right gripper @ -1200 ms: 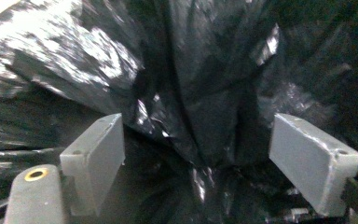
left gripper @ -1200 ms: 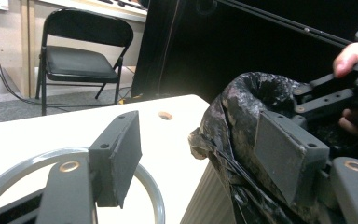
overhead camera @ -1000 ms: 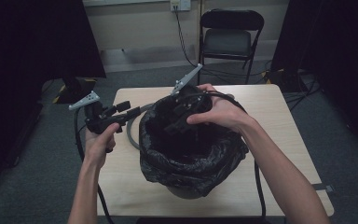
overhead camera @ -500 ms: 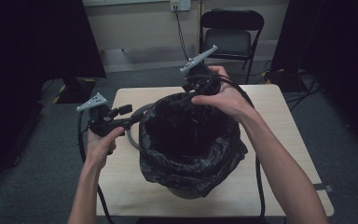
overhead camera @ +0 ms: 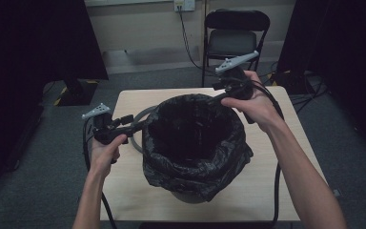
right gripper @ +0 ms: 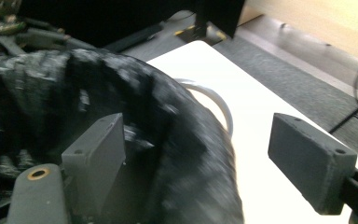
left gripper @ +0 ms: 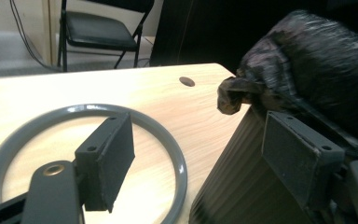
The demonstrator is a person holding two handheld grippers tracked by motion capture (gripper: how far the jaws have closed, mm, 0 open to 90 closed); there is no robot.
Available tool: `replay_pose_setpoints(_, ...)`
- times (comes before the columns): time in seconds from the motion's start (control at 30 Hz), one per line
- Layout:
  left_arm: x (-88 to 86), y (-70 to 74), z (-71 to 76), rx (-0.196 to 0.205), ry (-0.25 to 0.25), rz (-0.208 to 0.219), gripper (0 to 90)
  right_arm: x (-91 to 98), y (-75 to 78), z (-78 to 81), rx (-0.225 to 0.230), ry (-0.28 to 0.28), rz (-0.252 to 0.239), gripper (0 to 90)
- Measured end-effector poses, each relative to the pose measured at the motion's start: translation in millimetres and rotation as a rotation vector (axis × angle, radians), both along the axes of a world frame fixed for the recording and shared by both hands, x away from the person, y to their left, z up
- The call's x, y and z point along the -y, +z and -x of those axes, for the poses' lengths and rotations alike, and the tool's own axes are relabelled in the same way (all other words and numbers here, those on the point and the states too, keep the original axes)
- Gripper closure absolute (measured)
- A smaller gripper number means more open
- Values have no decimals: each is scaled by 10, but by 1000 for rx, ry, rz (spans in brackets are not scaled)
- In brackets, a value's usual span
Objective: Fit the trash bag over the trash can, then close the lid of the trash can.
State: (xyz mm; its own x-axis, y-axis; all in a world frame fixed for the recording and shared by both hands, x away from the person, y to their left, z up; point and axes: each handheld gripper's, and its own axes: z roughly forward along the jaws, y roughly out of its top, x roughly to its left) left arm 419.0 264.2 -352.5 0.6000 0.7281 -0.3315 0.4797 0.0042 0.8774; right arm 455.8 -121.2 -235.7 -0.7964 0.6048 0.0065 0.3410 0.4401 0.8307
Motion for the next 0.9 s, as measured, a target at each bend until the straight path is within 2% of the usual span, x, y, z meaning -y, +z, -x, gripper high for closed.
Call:
replay_pose_setpoints(0.07,-10,-95,-40,-32,16,-28,232,127,-68,21,18,-41,-48,181)
replay_pose_setpoints(0.17,-35,-223,-91,-63,59,-92,231,329,-111,56,33,-74,-88,180)
replay_pose_setpoints(0.33,-111,-402,-158,-116,143,-128,227,656,-176,124,71,-172,-133,165)
replay_pose_setpoints(0.43,-137,-489,-207,-146,172,-143,227,840,-300,168,63,-222,-166,165)
replay_pose_setpoints(0.5,-132,-540,-242,-166,177,-194,227,920,-412,196,44,-236,-187,169)
replay_pose_setpoints(0.57,-129,-600,-277,-185,190,-203,227,990,-499,212,44,-264,-190,169)
replay_pose_setpoints(0.6,-128,-634,-293,-196,204,-203,227,1037,-568,217,24,-275,-198,169)
replay_pose_setpoints(0.67,-138,-709,-332,-226,208,-213,226,1097,-676,231,9,-295,-175,168)
replay_pose_setpoints(0.73,-169,-793,-366,-251,219,-227,224,1154,-781,268,4,-323,-178,168)
replay_pose_setpoints(0.8,-202,-882,-400,-272,243,-235,226,1179,-908,313,-5,-329,-157,168)
replay_pose_setpoints(0.87,-250,-952,-446,-309,250,-250,293,1184,-1040,375,-4,-350,-119,168)
replay_pose_setpoints(0.9,-254,-988,-466,-317,269,-262,298,1183,-1112,409,-11,-356,-119,168)
